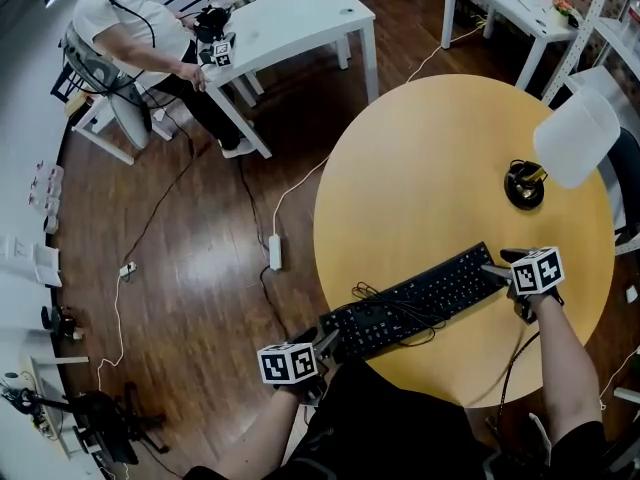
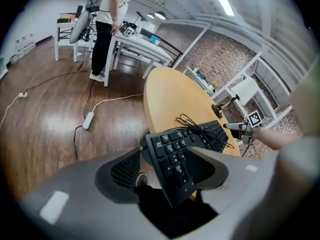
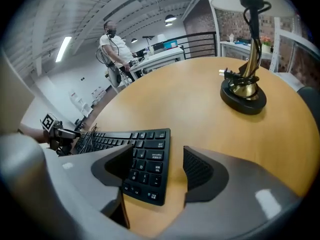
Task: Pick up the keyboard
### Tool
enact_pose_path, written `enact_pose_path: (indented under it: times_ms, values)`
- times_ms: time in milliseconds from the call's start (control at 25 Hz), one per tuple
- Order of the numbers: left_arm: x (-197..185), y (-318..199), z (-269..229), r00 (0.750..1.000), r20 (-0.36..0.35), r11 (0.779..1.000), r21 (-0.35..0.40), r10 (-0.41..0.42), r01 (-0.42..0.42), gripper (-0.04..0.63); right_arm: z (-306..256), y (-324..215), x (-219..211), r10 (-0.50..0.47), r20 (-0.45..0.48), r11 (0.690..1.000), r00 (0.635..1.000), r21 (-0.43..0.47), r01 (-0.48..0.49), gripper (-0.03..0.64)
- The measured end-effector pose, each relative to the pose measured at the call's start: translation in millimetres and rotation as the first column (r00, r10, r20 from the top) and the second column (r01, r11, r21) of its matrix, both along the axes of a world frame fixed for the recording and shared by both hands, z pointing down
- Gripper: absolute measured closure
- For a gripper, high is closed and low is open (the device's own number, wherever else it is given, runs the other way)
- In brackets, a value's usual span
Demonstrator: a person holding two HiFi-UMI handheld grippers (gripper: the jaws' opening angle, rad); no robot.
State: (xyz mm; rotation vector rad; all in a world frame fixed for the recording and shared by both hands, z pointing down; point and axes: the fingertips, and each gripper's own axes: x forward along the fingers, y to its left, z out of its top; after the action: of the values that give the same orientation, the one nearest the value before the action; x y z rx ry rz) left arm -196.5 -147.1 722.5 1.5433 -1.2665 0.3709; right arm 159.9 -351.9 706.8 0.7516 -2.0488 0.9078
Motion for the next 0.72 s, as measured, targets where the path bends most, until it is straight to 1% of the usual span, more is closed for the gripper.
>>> enact_pose_path:
  times_ms: [80, 200, 320, 400, 440, 520, 600, 640, 720]
  values:
    - [-1.6, 3.6, 8.1, 1.0, -0.031, 1.0, -0.023, -0.005, 0.005, 0.282, 6.2, 0.6, 0.2, -0.013, -0.001, 1.0, 1.0, -0.027, 0.013, 0.299]
    - [5.7, 4.6, 15.5, 0.997, -0.074, 0.999, -0.035, 0.022, -0.025, 0.262, 13.2, 4.1, 0.0, -0.019, 0.027, 0.997, 0.999, -0.077, 0.021, 0.282]
    - [6.5, 6.4, 18.3, 0.997, -0.062, 0.998, -0.033, 0.051, -0.054, 0.262, 18.0, 8.4, -9.1, -0.026, 0.086, 0.992, 0.996, -0.124, 0.036, 0.285]
    - [10.9, 6.0, 22.6, 0.996, -0.068, 0.997, -0.042, 0.063, -0.066, 0.264, 20.4, 9.2, -11.6, -0.046, 0.098, 0.989, 0.994, -0.137, 0.06, 0.287]
    - [15.0, 4.6, 25.0, 0.994, -0.088, 0.997, -0.044, 0.063, -0.067, 0.27, 21.3, 8.6, -9.8, -0.055, 0.094, 0.988, 0.994, -0.137, 0.068, 0.288]
    - [23.8, 1.7, 27.2, 0.988, -0.141, 0.996, -0.037, 0.069, -0.075, 0.27, 21.5, 8.0, -4.6, -0.061, 0.097, 0.987, 0.993, -0.142, 0.074, 0.319]
    - [31.8, 1.1, 27.3, 0.977, -0.185, 0.994, -0.023, 0.102, -0.108, 0.272, 19.2, 9.0, -3.2, -0.056, 0.128, 0.984, 0.99, -0.161, 0.076, 0.307]
    - [33.7, 0.8, 27.4, 0.973, -0.195, 0.992, -0.018, 0.12, -0.126, 0.281, 18.0, 9.1, -3.7, -0.053, 0.14, 0.982, 0.989, -0.17, 0.076, 0.298]
    - [34.0, -0.9, 27.5, 0.968, -0.203, 0.988, -0.015, 0.146, -0.152, 0.276, 16.6, 9.7, -5.0, -0.058, 0.143, 0.98, 0.988, -0.182, 0.083, 0.301]
